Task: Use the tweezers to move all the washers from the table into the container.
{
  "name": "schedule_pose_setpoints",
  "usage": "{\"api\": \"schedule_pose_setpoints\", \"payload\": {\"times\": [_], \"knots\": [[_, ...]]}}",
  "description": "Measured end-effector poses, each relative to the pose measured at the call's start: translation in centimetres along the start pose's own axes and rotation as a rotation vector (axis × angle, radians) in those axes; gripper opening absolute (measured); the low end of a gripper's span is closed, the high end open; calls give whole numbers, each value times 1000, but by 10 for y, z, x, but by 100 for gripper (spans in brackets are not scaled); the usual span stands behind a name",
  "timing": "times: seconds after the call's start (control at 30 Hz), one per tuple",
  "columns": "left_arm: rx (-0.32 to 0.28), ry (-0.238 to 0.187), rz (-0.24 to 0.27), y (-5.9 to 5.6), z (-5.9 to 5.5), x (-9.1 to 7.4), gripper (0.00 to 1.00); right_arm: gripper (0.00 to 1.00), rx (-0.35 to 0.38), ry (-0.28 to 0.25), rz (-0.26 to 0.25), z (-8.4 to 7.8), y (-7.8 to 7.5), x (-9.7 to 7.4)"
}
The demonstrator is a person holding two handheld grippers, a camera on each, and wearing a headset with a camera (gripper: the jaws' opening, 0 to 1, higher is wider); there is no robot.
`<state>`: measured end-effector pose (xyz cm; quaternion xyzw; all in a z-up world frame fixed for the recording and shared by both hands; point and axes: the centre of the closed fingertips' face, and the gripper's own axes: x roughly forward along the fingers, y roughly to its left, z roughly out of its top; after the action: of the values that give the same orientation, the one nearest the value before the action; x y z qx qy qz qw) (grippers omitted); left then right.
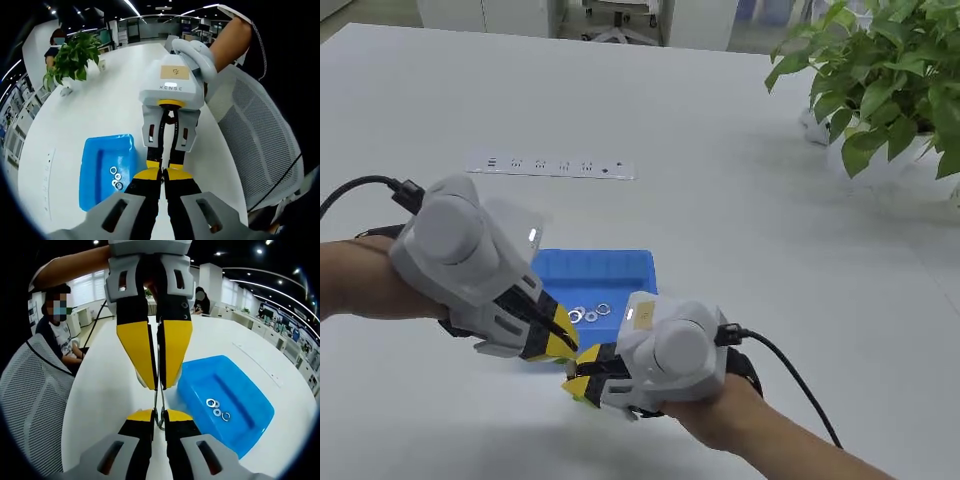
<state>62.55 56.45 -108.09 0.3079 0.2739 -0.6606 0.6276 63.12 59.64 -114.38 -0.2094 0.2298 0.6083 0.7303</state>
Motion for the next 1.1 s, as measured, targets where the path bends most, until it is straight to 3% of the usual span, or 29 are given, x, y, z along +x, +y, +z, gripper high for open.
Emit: {"api": "schedule_pose_setpoints", "payload": {"times": [0.7,1.1], "knots": [[32,-24,17,8,28,-24,6,9,-13,-19,-41,28,-11,-23],[50,-28,41,19,36,-38,6,9,-32,-28,-57,44,-23,-29]]}}
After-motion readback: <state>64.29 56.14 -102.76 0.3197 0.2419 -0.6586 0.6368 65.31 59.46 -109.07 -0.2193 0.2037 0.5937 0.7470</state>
